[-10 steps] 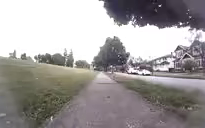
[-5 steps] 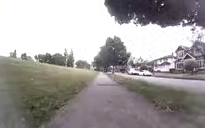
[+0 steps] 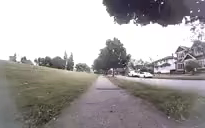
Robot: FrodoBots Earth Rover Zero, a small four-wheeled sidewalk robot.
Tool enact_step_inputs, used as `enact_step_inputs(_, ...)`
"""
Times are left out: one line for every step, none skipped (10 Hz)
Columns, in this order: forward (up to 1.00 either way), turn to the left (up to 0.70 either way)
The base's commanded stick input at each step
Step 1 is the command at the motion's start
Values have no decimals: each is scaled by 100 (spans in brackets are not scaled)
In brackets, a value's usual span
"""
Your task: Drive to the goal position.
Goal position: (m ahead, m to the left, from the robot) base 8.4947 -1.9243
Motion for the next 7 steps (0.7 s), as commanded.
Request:
enact_step_inputs(70,0)
enact_step_inputs(70,0)
enact_step_inputs(70,0)
enact_step_inputs(70,0)
enact_step_inputs(70,0)
enact_step_inputs(70,0)
enact_step_inputs(70,0)
